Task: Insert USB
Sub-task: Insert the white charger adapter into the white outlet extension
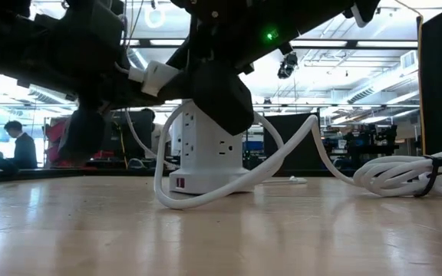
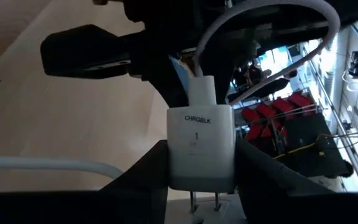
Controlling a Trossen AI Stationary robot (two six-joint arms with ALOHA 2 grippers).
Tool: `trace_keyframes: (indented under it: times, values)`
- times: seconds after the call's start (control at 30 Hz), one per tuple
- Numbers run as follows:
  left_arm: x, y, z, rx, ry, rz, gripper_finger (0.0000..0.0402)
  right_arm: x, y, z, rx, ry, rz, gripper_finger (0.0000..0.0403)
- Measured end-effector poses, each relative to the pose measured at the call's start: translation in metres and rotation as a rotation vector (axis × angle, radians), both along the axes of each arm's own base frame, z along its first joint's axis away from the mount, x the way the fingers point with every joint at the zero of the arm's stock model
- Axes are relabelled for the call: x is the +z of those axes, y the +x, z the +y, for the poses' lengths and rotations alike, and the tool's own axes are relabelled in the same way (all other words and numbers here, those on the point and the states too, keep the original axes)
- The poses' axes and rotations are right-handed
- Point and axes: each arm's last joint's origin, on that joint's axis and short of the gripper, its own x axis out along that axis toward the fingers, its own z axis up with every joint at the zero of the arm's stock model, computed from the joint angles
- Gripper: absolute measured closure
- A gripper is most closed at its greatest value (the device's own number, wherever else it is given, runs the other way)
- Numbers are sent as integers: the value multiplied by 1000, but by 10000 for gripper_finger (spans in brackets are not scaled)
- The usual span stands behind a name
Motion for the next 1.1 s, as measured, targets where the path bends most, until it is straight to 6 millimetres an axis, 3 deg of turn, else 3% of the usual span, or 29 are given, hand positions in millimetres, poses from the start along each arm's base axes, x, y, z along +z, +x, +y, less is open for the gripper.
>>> trace_keyframes:
  times: [0.2, 0.6, 0.87, 1.1]
  values:
    - [0, -10, -11, -23, 9, -13, 382, 2, -1, 5, 1, 24, -41, 290]
    - [-2, -23, -23, -53, -33, -53, 283, 10, -2, 12, 29, 125, -118, 291]
    - [-5, -18, -22, -125, -214, -87, 255, 10, -3, 16, 90, 183, -120, 297]
    - [-7, -6, -8, -124, -367, -116, 255, 10, -2, 21, 212, 238, -89, 356]
